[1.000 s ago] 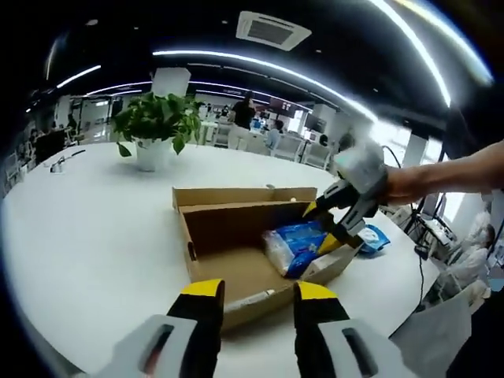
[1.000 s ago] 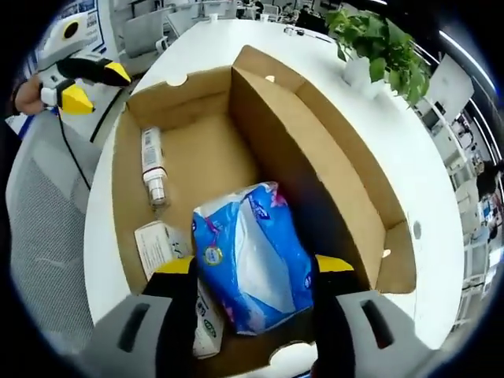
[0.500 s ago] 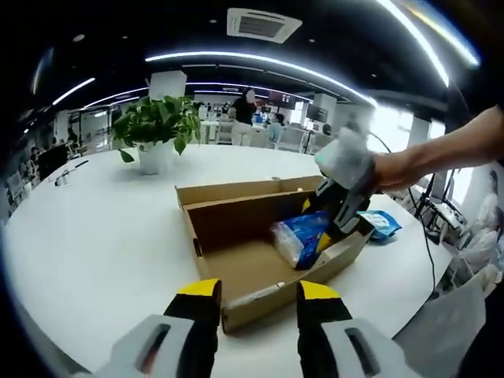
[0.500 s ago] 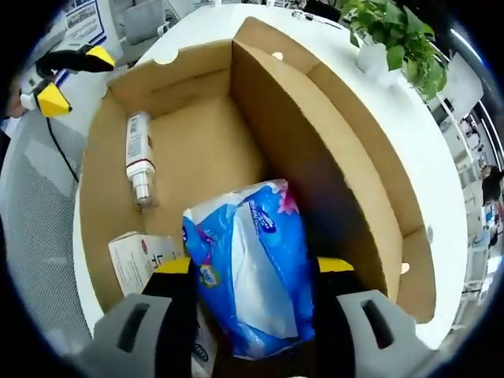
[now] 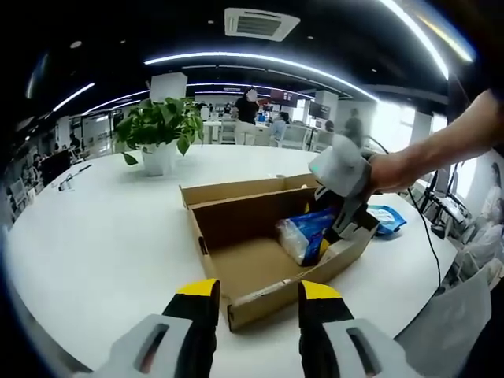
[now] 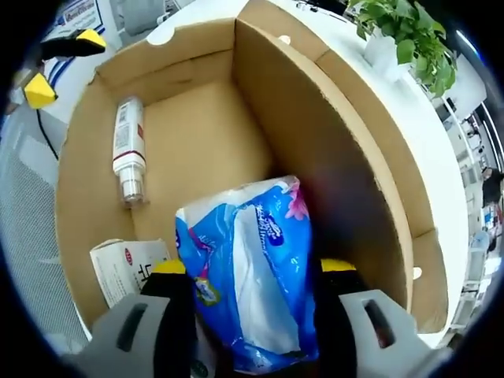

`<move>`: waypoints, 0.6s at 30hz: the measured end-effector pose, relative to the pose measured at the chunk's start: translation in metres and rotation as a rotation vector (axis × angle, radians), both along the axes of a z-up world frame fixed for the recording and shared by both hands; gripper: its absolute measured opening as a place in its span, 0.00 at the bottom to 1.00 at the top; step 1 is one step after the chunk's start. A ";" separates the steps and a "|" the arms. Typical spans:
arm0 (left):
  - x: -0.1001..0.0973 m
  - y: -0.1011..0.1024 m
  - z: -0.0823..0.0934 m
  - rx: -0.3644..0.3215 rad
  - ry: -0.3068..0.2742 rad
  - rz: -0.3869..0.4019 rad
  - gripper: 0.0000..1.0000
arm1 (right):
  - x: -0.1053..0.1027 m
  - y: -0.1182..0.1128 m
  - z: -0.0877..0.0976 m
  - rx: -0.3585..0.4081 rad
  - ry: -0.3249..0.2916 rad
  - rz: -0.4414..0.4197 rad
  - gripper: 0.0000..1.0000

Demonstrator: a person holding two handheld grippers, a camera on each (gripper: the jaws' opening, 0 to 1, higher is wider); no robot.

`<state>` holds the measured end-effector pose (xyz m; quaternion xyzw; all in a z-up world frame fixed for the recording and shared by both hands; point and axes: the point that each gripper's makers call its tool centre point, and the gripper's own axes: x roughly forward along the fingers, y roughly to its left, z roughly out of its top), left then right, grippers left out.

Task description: Operate the shoe box by opening the lid, removing the specified soft item, and placing it in the target area until the item is outside and the box remains undamaged.

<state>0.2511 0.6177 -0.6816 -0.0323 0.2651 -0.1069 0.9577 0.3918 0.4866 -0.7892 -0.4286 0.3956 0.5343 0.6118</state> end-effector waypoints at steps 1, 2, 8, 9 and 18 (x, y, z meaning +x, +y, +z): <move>0.000 0.000 0.000 -0.001 0.000 -0.001 0.40 | 0.000 0.000 0.000 0.002 -0.003 -0.008 0.53; 0.000 -0.001 0.001 0.001 0.000 -0.003 0.40 | 0.000 0.000 0.000 0.003 -0.007 -0.019 0.52; -0.001 -0.002 0.001 0.007 0.001 -0.010 0.41 | -0.005 -0.002 0.004 0.039 -0.028 -0.092 0.37; -0.001 -0.002 0.001 0.006 0.001 -0.010 0.41 | -0.005 -0.002 0.005 0.043 -0.032 -0.096 0.36; -0.001 -0.004 0.001 0.017 -0.002 -0.018 0.42 | -0.018 -0.002 0.016 0.080 -0.056 -0.116 0.30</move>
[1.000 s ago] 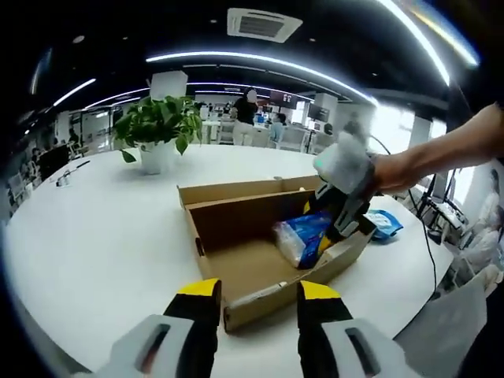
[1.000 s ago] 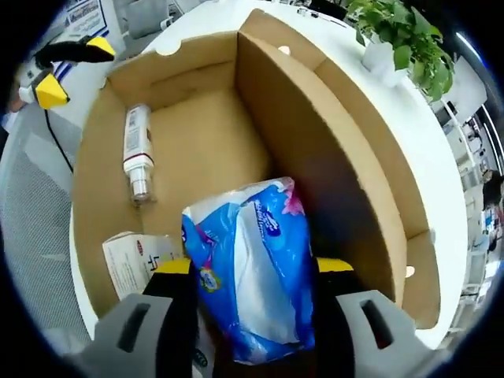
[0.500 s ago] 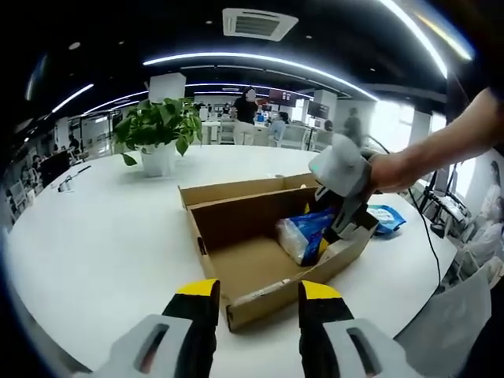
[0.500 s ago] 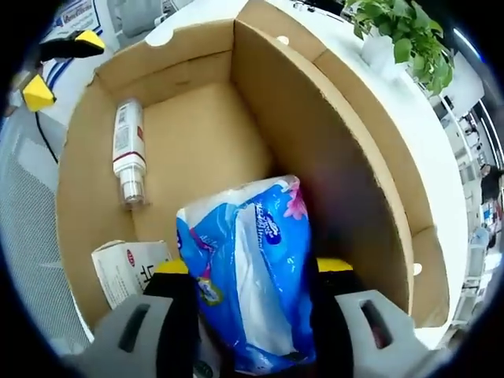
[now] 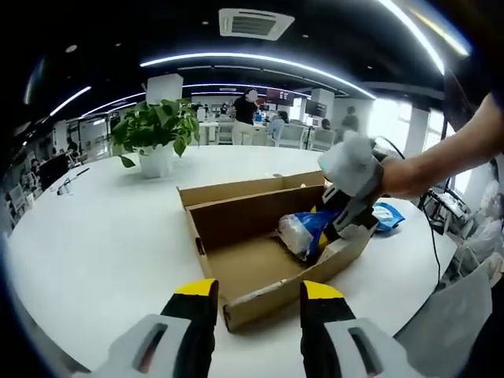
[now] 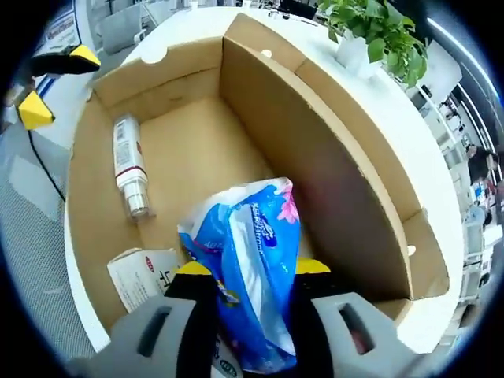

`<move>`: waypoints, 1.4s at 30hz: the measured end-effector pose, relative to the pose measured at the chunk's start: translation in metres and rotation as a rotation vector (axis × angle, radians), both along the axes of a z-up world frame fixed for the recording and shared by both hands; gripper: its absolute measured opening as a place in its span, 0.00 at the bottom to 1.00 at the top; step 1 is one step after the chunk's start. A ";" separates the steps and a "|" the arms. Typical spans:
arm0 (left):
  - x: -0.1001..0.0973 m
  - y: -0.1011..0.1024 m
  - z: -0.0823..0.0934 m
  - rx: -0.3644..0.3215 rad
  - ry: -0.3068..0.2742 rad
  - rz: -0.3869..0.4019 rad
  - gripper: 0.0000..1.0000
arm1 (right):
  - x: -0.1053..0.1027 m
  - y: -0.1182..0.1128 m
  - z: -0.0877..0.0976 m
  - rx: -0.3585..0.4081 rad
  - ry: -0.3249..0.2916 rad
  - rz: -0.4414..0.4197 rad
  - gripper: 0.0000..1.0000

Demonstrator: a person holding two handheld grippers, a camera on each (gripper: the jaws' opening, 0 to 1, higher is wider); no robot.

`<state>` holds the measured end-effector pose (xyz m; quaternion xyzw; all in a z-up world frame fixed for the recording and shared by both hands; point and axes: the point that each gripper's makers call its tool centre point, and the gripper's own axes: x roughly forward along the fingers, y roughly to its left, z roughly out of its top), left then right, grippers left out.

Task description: Operate the shoe box by opening the lid, removing the specified soft item, and placing it in the target area until the item is outside and the box remains undamaged.

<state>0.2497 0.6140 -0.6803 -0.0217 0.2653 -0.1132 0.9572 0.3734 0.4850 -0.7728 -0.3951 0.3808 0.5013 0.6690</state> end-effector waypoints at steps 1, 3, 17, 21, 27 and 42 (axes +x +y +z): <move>0.000 -0.001 0.000 -0.001 0.000 -0.003 0.42 | 0.001 -0.001 0.001 0.009 -0.002 -0.003 0.30; 0.000 -0.001 0.000 0.000 0.001 -0.006 0.43 | 0.002 -0.001 0.004 0.021 -0.004 -0.010 0.29; -0.001 -0.009 -0.004 -0.002 0.014 -0.049 0.45 | 0.005 0.002 0.063 0.150 -0.121 -0.036 0.29; 0.000 -0.009 -0.006 -0.002 0.020 -0.047 0.44 | 0.004 -0.003 0.079 0.175 -0.150 -0.048 0.29; -0.001 -0.013 -0.008 0.012 0.028 -0.066 0.44 | 0.001 -0.013 0.096 0.192 -0.195 -0.044 0.29; -0.004 -0.020 -0.012 0.030 0.050 -0.106 0.44 | -0.012 -0.038 0.127 0.233 -0.272 -0.093 0.29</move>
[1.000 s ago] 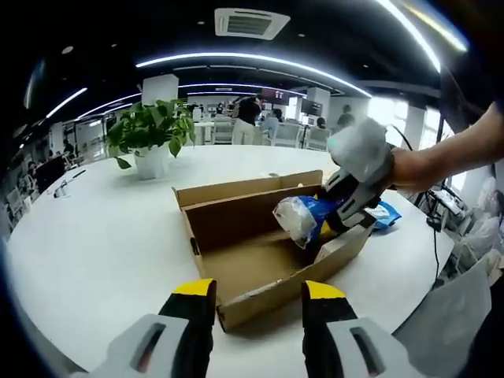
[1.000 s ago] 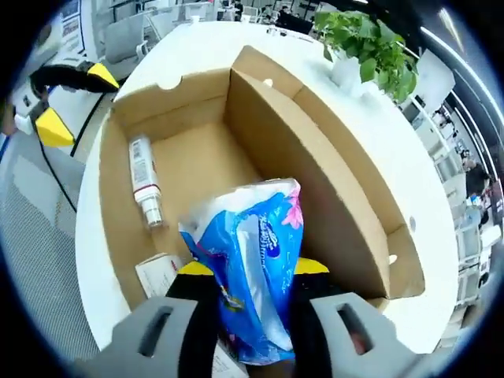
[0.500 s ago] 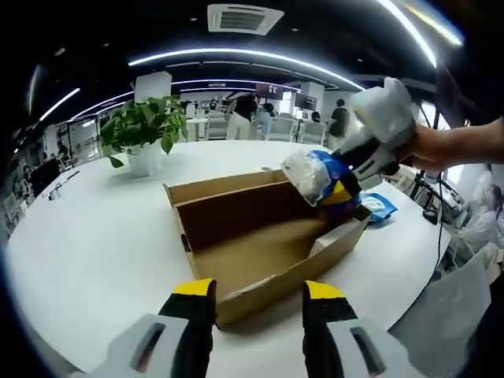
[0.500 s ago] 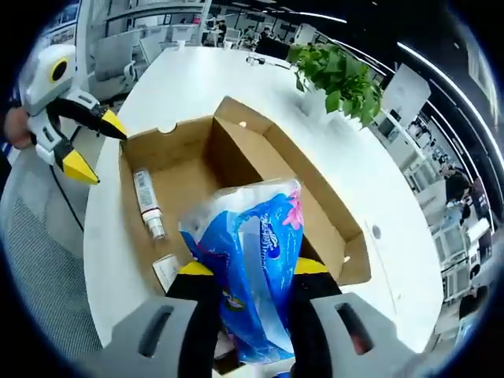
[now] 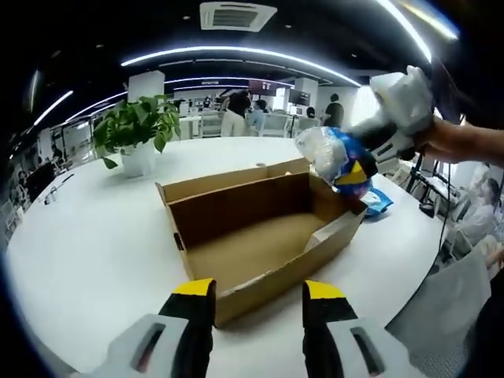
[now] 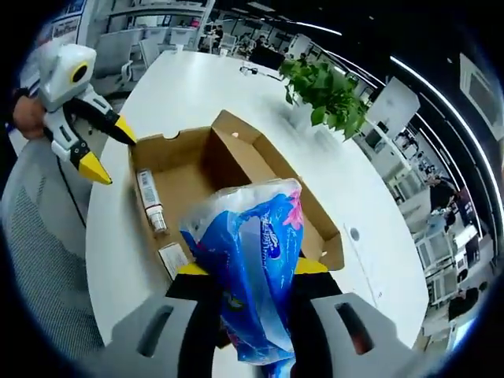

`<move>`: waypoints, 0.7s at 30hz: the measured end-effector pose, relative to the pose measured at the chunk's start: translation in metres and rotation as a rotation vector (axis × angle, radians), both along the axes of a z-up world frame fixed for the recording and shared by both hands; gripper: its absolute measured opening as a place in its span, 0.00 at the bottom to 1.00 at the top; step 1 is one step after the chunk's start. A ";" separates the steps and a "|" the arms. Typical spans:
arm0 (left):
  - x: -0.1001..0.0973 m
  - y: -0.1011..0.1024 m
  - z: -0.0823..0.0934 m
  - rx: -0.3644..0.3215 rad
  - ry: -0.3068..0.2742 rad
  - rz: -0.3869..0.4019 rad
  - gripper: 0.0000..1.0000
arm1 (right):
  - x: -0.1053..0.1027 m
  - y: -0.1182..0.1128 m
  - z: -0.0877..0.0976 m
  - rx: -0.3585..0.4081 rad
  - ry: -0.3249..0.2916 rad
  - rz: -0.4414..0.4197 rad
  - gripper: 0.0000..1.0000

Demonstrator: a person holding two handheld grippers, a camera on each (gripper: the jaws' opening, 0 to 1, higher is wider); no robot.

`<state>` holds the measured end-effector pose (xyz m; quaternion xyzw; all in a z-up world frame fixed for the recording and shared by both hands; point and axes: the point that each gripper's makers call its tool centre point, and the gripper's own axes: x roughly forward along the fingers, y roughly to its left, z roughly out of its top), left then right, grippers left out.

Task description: Operate the shoe box by opening the lid, removing the specified soft item, and placing it in the target area until the item is outside and the box remains undamaged.

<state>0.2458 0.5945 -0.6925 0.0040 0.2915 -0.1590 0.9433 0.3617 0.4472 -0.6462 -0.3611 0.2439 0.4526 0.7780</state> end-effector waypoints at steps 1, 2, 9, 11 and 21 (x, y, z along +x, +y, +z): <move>0.000 0.000 0.000 -0.001 0.000 -0.003 0.44 | -0.001 -0.006 0.002 -0.003 -0.005 -0.011 0.29; 0.000 -0.001 0.000 -0.001 0.002 -0.005 0.44 | -0.002 -0.010 0.002 -0.006 -0.009 -0.018 0.29; -0.002 -0.004 -0.004 0.011 0.018 -0.020 0.44 | -0.008 -0.056 -0.001 0.005 -0.007 -0.101 0.29; -0.003 -0.005 -0.004 0.018 0.022 -0.025 0.44 | -0.009 -0.068 -0.004 0.006 -0.001 -0.126 0.29; -0.003 -0.009 -0.008 0.044 0.033 -0.051 0.46 | -0.024 -0.162 -0.029 0.000 0.051 -0.304 0.29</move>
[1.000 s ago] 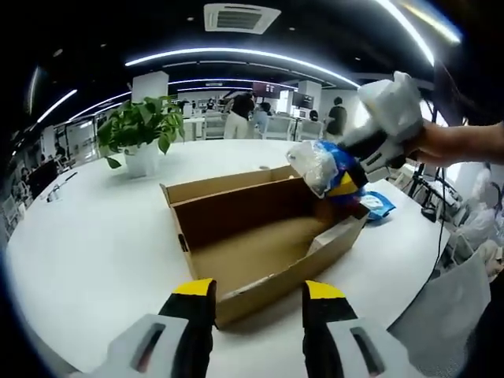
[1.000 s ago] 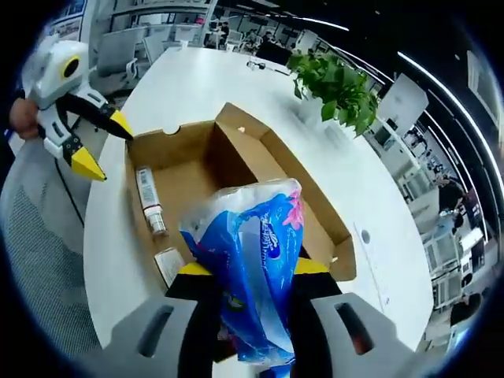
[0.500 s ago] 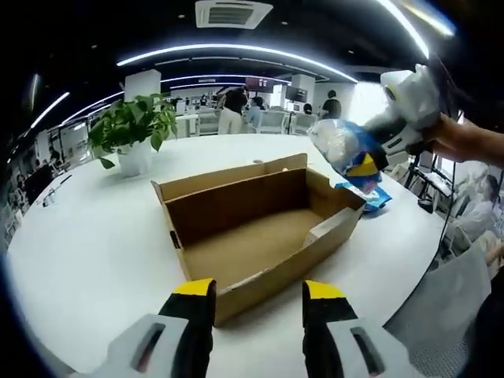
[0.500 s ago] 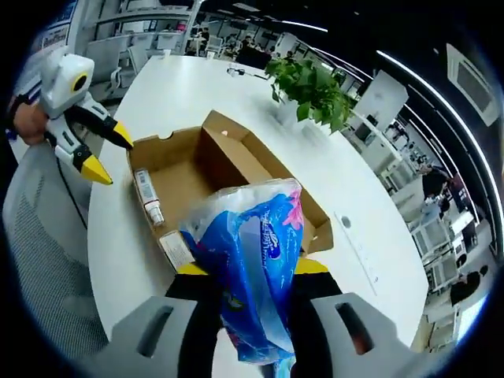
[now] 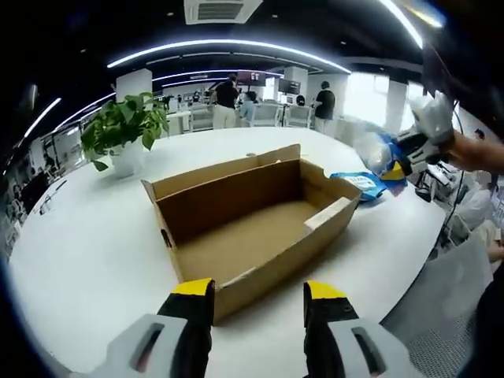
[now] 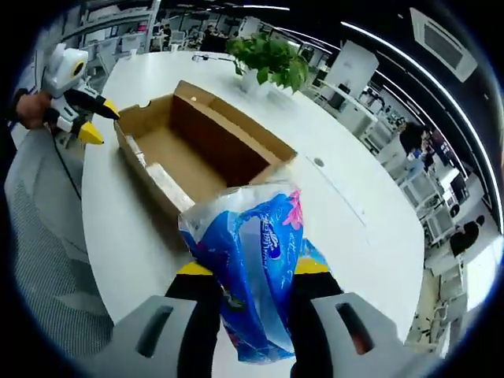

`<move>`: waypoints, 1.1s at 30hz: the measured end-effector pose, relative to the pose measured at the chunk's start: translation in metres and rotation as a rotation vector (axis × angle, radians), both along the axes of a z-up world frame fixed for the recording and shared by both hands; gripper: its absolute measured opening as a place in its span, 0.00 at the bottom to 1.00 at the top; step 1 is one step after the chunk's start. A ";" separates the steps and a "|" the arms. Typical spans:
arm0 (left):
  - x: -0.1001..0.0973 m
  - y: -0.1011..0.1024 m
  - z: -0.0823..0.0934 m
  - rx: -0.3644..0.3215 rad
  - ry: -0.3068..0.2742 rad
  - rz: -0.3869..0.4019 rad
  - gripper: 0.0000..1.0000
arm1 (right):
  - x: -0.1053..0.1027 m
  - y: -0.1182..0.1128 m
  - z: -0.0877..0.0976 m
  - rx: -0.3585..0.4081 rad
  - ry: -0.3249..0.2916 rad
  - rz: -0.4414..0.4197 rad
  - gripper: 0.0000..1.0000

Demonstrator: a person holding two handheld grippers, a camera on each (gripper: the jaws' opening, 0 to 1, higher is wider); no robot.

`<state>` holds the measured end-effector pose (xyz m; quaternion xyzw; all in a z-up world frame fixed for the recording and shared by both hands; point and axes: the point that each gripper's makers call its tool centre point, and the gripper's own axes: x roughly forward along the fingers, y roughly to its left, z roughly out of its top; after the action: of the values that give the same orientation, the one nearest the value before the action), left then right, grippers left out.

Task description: Operate the shoe box by opening the lid, removing the specified soft item, and placing it in the target area until the item is outside and the box remains undamaged.

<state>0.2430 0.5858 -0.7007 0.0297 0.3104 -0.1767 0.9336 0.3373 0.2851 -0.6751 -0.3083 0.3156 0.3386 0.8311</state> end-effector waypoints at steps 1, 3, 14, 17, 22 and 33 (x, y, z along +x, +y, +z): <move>0.000 0.000 0.000 0.000 0.001 0.000 0.46 | -0.002 -0.015 -0.005 0.007 0.016 -0.046 0.29; 0.000 0.001 0.000 0.001 0.002 0.003 0.46 | -0.005 -0.037 -0.012 0.023 0.033 -0.105 0.29; 0.003 0.003 0.008 -0.008 -0.029 0.029 0.45 | -0.021 -0.138 -0.035 0.022 0.083 -0.293 0.30; 0.004 0.005 0.009 -0.005 -0.034 0.041 0.45 | -0.020 -0.161 -0.040 0.012 0.092 -0.321 0.30; 0.005 0.012 0.011 0.003 -0.037 0.076 0.47 | -0.017 -0.190 -0.047 -0.020 0.121 -0.327 0.30; 0.009 0.024 0.018 0.011 -0.067 0.135 0.50 | 0.000 -0.206 -0.057 -0.095 0.186 -0.265 0.31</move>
<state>0.2515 0.6098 -0.6831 0.0196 0.2812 -0.1104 0.9531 0.3370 0.0792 -0.7316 -0.2705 0.4445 0.2379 0.8202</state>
